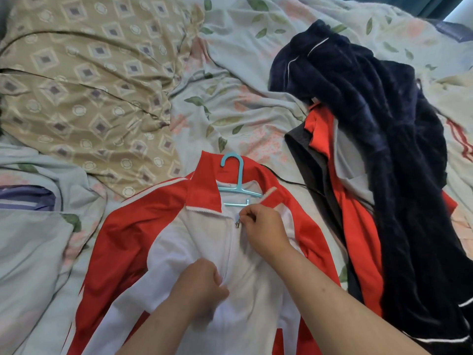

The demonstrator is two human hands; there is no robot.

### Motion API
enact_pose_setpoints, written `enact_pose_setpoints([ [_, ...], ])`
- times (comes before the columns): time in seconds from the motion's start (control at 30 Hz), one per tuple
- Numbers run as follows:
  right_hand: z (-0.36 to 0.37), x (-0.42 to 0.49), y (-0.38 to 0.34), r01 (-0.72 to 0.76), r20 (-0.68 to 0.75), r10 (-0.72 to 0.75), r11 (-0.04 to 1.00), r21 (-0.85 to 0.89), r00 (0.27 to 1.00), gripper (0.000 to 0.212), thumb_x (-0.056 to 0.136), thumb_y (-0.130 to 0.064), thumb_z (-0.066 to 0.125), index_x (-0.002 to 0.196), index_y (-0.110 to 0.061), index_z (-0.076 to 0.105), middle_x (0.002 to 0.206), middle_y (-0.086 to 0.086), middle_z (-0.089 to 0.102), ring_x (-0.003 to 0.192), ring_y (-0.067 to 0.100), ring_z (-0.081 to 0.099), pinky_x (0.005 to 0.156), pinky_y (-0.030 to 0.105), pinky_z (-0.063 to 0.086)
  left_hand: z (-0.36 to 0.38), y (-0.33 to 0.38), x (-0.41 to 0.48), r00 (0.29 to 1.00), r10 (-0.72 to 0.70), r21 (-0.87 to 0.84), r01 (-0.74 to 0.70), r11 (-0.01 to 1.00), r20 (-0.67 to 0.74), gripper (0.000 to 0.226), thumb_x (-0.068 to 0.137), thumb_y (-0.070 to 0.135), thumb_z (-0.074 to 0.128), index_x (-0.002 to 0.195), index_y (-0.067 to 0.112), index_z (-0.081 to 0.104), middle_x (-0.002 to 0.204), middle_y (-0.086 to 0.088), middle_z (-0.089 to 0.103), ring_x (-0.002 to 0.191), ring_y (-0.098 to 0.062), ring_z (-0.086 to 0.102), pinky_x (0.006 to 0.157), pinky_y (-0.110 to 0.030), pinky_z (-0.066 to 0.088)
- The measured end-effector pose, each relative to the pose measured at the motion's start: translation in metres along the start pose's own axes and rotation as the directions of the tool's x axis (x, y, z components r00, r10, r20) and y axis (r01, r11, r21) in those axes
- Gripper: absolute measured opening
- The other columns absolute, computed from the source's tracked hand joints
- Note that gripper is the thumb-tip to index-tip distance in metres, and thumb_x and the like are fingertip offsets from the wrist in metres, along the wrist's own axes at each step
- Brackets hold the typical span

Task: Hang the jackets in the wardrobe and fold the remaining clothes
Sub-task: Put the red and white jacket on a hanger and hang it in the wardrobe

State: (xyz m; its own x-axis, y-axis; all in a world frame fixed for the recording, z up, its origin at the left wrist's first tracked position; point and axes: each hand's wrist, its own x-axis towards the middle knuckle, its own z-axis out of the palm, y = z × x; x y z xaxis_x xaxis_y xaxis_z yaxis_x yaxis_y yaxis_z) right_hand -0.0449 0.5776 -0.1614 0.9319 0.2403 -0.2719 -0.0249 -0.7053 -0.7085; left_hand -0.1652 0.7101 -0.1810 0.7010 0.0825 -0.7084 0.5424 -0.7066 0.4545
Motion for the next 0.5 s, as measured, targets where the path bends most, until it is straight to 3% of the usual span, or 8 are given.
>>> enact_pose_setpoints([
  [0.07, 0.0, 0.003, -0.001, 0.02, -0.015, -0.02, 0.999, 0.025, 1.0, 0.02, 0.084, 0.0, 0.059, 0.075, -0.014, 0.069, 0.077, -0.004, 0.069, 0.073, 0.008, 0.06, 0.065, 0.01, 0.038, 0.0, -0.003, -0.006, 0.996, -0.022, 0.113, 0.012, 0.994, 0.086, 0.025, 0.067, 0.03, 0.068, 0.057, 0.015, 0.05, 0.055, 0.001, 0.053, 0.055, -0.012, 0.052, 0.052, -0.029, 0.045],
  [0.17, 0.002, 0.002, 0.0, 0.015, 0.01, -0.016, 0.999, 0.049, 1.0, 0.025, 0.084, 0.001, 0.058, 0.071, -0.02, 0.065, 0.072, -0.01, 0.066, 0.069, 0.002, 0.058, 0.064, 0.007, 0.039, -0.008, 0.003, -0.007, 0.987, -0.026, 0.233, -0.012, 0.972, 0.158, 0.035, 0.064, 0.042, 0.072, 0.059, 0.016, 0.05, 0.058, 0.003, 0.051, 0.058, -0.01, 0.051, 0.049, -0.023, 0.037],
  [0.23, 0.002, 0.003, 0.001, -0.002, 0.011, 0.001, 0.997, 0.073, 1.0, 0.028, 0.086, 0.0, 0.06, 0.071, -0.023, 0.062, 0.069, -0.013, 0.064, 0.067, 0.0, 0.058, 0.062, 0.007, 0.039, -0.014, 0.014, 0.0, 1.0, 0.003, 0.126, 0.001, 0.992, -0.029, 0.045, 0.065, 0.058, 0.071, 0.062, 0.019, 0.05, 0.062, 0.006, 0.052, 0.061, -0.009, 0.05, 0.055, -0.027, 0.036],
  [0.3, 0.001, 0.004, 0.002, -0.023, 0.013, 0.021, 0.995, 0.1, 1.0, 0.026, 0.088, -0.001, 0.061, 0.074, -0.023, 0.063, 0.068, -0.015, 0.063, 0.064, -0.001, 0.057, 0.063, 0.01, 0.041, -0.021, 0.026, 0.01, 0.964, -0.023, -0.042, 0.012, 0.999, -0.266, 0.044, 0.07, 0.062, 0.069, 0.07, 0.023, 0.049, 0.069, 0.008, 0.055, 0.069, -0.01, 0.052, 0.058, -0.029, 0.035],
  [0.43, -0.003, 0.009, 0.0, -0.025, 0.01, 0.024, 0.995, 0.097, 1.0, 0.026, 0.088, -0.001, 0.061, 0.076, -0.024, 0.065, 0.065, -0.017, 0.061, 0.06, -0.005, 0.058, 0.062, 0.008, 0.04, -0.015, 0.038, 0.025, 0.964, 0.068, 0.049, -0.058, 0.997, -0.259, 0.033, 0.084, 0.039, 0.066, 0.071, 0.022, 0.041, 0.084, 0.001, 0.059, 0.087, -0.023, 0.059, 0.066, -0.031, 0.038],
  [0.5, -0.006, 0.012, -0.002, -0.008, -0.006, 0.008, 0.998, 0.06, 1.0, 0.026, 0.088, -0.001, 0.061, 0.074, -0.023, 0.065, 0.065, -0.016, 0.062, 0.062, -0.005, 0.059, 0.061, 0.007, 0.041, -0.013, 0.036, 0.028, 0.969, 0.078, 0.076, -0.062, 0.995, -0.236, 0.031, 0.082, 0.031, 0.064, 0.067, 0.02, 0.039, 0.078, -0.002, 0.055, 0.086, -0.026, 0.059, 0.063, -0.031, 0.035],
])
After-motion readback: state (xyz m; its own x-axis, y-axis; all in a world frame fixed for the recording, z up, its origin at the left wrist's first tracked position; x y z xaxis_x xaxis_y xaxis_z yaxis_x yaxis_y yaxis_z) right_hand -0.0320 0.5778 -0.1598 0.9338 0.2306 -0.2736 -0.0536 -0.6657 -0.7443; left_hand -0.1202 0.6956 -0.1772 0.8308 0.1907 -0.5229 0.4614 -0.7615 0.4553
